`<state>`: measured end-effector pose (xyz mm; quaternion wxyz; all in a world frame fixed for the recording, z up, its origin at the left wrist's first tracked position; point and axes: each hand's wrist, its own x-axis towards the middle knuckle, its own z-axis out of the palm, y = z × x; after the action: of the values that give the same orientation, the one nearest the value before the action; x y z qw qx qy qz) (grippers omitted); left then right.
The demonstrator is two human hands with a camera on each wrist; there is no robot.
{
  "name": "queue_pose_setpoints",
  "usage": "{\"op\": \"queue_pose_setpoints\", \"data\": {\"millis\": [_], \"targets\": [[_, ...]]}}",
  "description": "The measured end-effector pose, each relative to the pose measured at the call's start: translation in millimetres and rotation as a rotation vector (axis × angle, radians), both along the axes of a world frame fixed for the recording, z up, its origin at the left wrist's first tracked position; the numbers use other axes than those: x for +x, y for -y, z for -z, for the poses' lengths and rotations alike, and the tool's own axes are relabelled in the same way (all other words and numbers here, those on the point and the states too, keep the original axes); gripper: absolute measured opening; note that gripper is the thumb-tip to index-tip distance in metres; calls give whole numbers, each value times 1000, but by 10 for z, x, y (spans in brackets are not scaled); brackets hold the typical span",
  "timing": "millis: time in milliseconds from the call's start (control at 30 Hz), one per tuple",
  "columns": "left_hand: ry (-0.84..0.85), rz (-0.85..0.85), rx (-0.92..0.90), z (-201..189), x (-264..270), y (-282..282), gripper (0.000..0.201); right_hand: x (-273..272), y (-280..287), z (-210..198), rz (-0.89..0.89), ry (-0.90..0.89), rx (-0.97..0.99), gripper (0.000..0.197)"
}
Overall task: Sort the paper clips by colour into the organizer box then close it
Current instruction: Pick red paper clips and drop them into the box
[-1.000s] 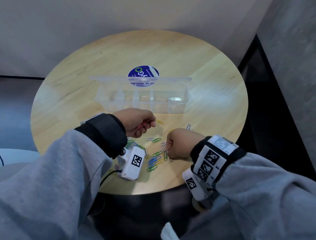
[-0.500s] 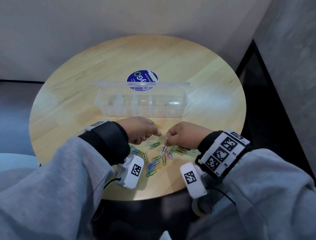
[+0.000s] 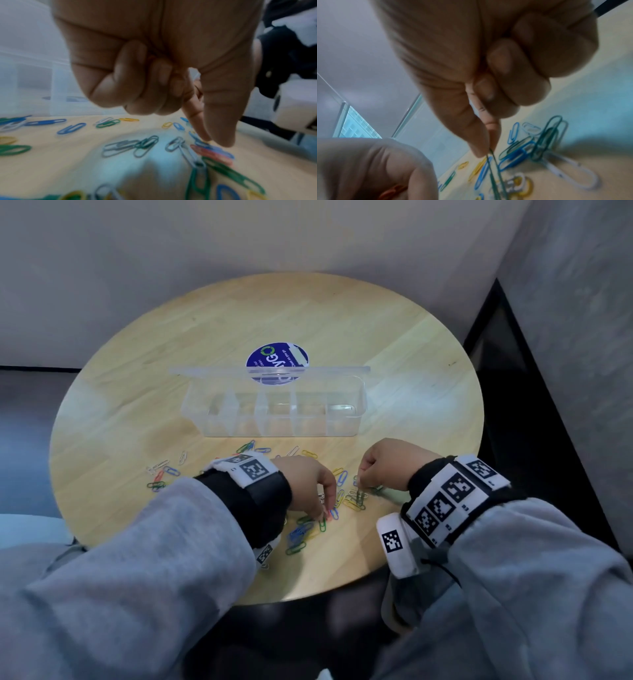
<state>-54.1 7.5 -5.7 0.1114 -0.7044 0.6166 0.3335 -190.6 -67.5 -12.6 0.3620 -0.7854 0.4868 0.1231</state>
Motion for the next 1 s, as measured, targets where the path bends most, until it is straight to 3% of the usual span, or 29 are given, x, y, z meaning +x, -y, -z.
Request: {"op": "queue_pose_setpoints", "data": {"millis": [233, 400, 667, 800, 1000], "targets": [[89, 84, -8, 91, -62, 54, 19, -28, 36, -29, 11, 49, -23, 5], [123, 111, 15, 104, -34, 74, 17, -32, 39, -32, 18, 64, -22, 9], [-97, -143, 3, 3, 196, -9, 20, -43, 74, -139, 94, 85, 86, 17], [-532, -469, -30, -138, 295, 26, 29, -47, 146, -205, 306, 353, 326, 16], [-777, -670, -137, -338, 339, 245, 32, -8, 264, -355, 586, 873, 595, 22]]}}
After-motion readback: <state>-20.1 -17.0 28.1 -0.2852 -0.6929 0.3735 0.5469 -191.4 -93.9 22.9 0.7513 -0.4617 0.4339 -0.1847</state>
